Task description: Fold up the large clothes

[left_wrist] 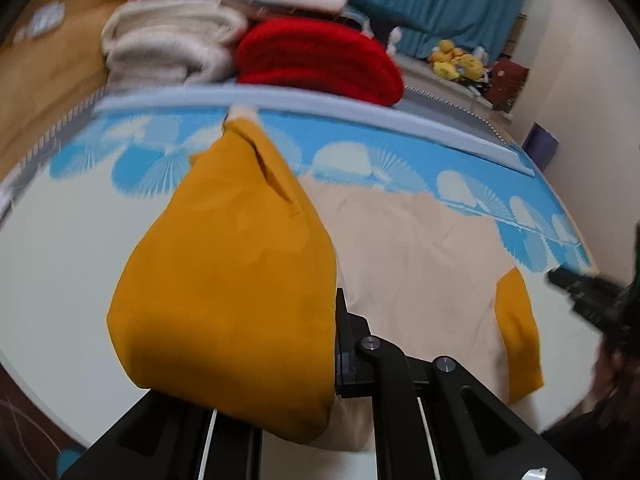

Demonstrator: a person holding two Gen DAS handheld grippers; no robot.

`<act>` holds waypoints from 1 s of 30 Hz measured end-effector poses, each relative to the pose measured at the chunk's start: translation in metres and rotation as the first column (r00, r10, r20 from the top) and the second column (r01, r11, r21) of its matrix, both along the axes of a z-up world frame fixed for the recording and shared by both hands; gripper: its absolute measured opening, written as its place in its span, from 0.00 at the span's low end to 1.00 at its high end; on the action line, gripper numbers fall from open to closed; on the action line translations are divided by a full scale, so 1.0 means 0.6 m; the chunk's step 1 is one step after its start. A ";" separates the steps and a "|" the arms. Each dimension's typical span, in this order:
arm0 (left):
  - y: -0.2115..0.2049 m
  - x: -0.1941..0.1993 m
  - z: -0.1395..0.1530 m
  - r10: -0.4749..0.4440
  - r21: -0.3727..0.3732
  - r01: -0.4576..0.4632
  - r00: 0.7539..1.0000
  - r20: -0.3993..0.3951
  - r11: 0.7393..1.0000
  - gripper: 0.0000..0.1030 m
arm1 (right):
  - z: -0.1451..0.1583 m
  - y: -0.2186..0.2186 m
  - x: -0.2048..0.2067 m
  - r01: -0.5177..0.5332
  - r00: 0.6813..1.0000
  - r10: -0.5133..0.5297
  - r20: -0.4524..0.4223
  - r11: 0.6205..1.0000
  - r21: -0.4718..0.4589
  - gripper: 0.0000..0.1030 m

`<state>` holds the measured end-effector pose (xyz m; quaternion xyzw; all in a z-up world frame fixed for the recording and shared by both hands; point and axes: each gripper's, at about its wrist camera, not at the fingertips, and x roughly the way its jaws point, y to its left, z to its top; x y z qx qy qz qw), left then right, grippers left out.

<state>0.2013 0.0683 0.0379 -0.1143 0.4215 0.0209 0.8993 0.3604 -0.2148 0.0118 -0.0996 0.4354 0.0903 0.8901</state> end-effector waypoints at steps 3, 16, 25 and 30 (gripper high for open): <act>-0.049 0.018 0.002 -0.046 0.022 0.045 0.999 0.012 0.999 0.09 | 0.033 -0.041 -0.008 0.018 0.992 -0.010 0.123 0.998 -0.065 0.31; -0.351 0.041 -0.036 -0.467 0.118 0.464 0.884 -0.005 0.878 0.08 | 0.053 -0.171 -0.036 0.160 0.982 -0.164 0.095 0.986 0.046 0.31; -0.462 0.047 -0.139 -0.606 0.114 0.641 0.760 -0.235 0.759 0.45 | 0.039 -0.219 -0.051 0.198 0.978 -0.203 0.036 0.974 0.111 0.36; -0.455 0.018 -0.100 -0.660 0.086 0.677 0.733 -0.163 0.731 0.55 | 0.023 -0.200 -0.042 0.161 0.987 -0.160 -0.024 0.972 0.170 0.53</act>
